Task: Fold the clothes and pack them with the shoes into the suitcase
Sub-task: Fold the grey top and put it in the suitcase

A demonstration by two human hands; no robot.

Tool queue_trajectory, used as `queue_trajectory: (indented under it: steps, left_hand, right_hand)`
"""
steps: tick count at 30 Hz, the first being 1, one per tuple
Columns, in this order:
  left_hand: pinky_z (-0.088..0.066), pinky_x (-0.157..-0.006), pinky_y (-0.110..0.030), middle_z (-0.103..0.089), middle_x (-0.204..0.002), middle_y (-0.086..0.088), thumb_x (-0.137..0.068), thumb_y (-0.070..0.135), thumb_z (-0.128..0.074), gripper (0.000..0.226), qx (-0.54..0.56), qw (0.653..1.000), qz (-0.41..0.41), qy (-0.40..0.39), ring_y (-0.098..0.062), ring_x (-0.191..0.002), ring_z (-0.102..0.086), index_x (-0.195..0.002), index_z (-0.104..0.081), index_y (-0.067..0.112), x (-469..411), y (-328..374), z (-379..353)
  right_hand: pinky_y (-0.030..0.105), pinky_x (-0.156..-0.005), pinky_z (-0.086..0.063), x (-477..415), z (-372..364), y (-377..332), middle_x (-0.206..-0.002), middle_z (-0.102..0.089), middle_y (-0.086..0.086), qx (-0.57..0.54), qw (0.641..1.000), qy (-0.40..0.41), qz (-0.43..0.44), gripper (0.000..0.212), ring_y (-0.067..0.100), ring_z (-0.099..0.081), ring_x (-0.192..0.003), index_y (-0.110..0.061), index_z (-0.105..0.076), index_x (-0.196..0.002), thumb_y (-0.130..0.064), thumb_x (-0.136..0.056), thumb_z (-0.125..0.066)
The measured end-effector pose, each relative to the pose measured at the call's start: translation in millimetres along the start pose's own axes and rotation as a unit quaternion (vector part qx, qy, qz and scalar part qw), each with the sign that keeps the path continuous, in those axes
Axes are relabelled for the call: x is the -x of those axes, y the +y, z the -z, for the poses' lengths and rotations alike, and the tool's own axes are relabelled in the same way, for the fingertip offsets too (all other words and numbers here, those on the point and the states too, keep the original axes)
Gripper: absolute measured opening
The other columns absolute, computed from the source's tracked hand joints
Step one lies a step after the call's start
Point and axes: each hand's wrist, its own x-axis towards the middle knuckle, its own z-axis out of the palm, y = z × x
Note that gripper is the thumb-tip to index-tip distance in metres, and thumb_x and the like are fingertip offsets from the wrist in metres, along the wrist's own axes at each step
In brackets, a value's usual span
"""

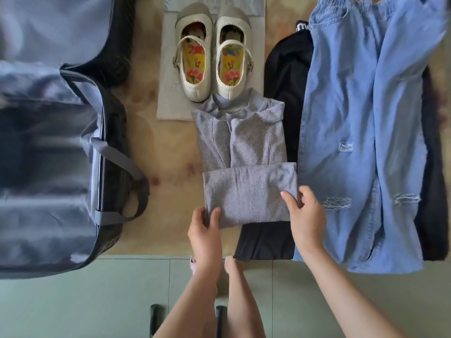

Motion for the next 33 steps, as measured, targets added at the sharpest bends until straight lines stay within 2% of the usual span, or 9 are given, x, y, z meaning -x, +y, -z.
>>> queue_trajectory:
  steps: [7, 11, 15, 19, 21, 24, 27, 30, 33]
  left_hand:
    - [-0.038, -0.061, -0.007, -0.060, -0.080, 0.008, -0.101, 0.016, -0.043, 0.018, 0.004, 0.999, -0.028, 0.030, 0.005, -0.070, -0.052, -0.103, -0.060, 0.009, -5, -1, 1]
    - [-0.036, -0.060, -0.012, -0.060, -0.100, 0.005, -0.103, 0.017, -0.035, 0.027, 0.006, 1.000, 0.008, -0.006, -0.005, -0.083, -0.053, -0.126, -0.050, 0.014, -6, -5, 4]
    - [-0.042, -0.061, -0.008, -0.062, -0.100, 0.014, -0.103, 0.024, -0.036, 0.029, 0.025, 0.999, -0.005, -0.046, 0.011, -0.082, -0.058, -0.130, -0.039, 0.030, -4, -5, 4]
    - [-0.039, -0.059, -0.029, -0.063, -0.094, -0.002, -0.103, 0.025, -0.033, 0.030, -0.017, 1.000, -0.003, 0.006, -0.009, -0.076, -0.057, -0.131, -0.035, 0.035, -1, -5, 1]
    - [-0.039, -0.061, -0.033, -0.062, -0.094, -0.001, -0.103, 0.023, -0.030, 0.033, -0.015, 0.999, 0.004, 0.034, -0.007, -0.075, -0.055, -0.133, -0.033, 0.035, -2, -3, -1]
    - [-0.038, -0.066, -0.034, -0.060, -0.106, 0.000, -0.103, 0.020, -0.029, 0.039, -0.034, 0.999, 0.026, 0.014, -0.009, -0.080, -0.054, -0.139, -0.028, 0.034, -5, -6, -4]
    - [-0.043, -0.088, -0.036, -0.046, -0.130, -0.005, -0.099, 0.017, -0.045, 0.044, -0.100, 0.987, -0.129, 0.004, -0.021, -0.112, -0.050, -0.138, -0.029, 0.028, -4, -13, 8]
    - [-0.033, -0.108, -0.037, -0.037, -0.137, -0.010, -0.091, 0.018, -0.059, 0.048, -0.200, 0.917, -0.344, -0.004, -0.024, -0.129, -0.038, -0.134, -0.038, 0.019, -9, -24, 25]
    - [-0.021, -0.116, -0.038, -0.031, -0.151, -0.008, -0.081, 0.028, -0.068, 0.067, -0.296, 0.832, -0.452, -0.125, -0.024, -0.143, -0.025, -0.140, -0.038, 0.025, -13, -30, 33]
  right_hand:
    - [0.039, -0.066, -0.045, -6, 1, 3, -0.079, -0.064, 0.000, -0.058, 0.997, 0.037, 0.038, 0.025, 0.028, -0.058, -0.079, -0.019, -0.059, -0.091, -0.040, -0.082, -0.070]
    - [0.046, -0.082, -0.050, -2, 2, 27, -0.097, -0.066, -0.002, -0.102, 0.993, -0.046, 0.025, 0.056, 0.025, -0.061, -0.096, -0.020, -0.059, -0.102, -0.070, -0.076, -0.059]
    - [0.057, -0.098, -0.041, 7, 9, 44, -0.099, -0.053, -0.035, -0.079, 0.989, -0.102, 0.070, 0.044, 0.036, -0.053, -0.110, -0.010, -0.058, -0.110, -0.044, -0.084, -0.065]
    - [0.052, -0.081, -0.048, -1, 10, 39, -0.080, -0.056, -0.010, -0.047, 0.994, -0.054, 0.079, 0.038, 0.034, -0.055, -0.086, -0.011, -0.061, -0.115, -0.037, -0.087, -0.061]
    - [0.045, -0.078, -0.046, -4, 7, 28, -0.071, -0.048, -0.016, -0.025, 0.995, -0.030, 0.092, 0.037, 0.029, -0.052, -0.076, -0.007, -0.056, -0.125, -0.015, -0.089, -0.064]
    - [0.040, -0.073, -0.047, 5, 5, 22, -0.077, -0.050, -0.008, -0.041, 0.997, -0.031, 0.050, 0.048, 0.027, -0.056, -0.075, -0.011, -0.044, -0.135, -0.013, -0.090, -0.062]
    - [0.043, -0.073, -0.051, 12, 9, 24, -0.098, -0.052, 0.001, -0.006, 0.994, -0.010, 0.108, 0.048, 0.024, -0.057, -0.082, -0.019, -0.042, -0.133, -0.013, -0.090, -0.063]
    - [0.048, -0.093, -0.047, 12, 17, 22, -0.126, -0.043, 0.006, 0.051, 0.970, 0.019, 0.236, 0.044, 0.028, -0.053, -0.107, -0.019, -0.046, -0.131, -0.025, -0.089, -0.060]
    - [0.049, -0.113, -0.025, 9, 22, 30, -0.150, -0.030, 0.008, 0.127, 0.922, -0.077, 0.357, 0.063, 0.030, -0.036, -0.134, -0.021, -0.040, -0.141, -0.039, -0.086, -0.064]
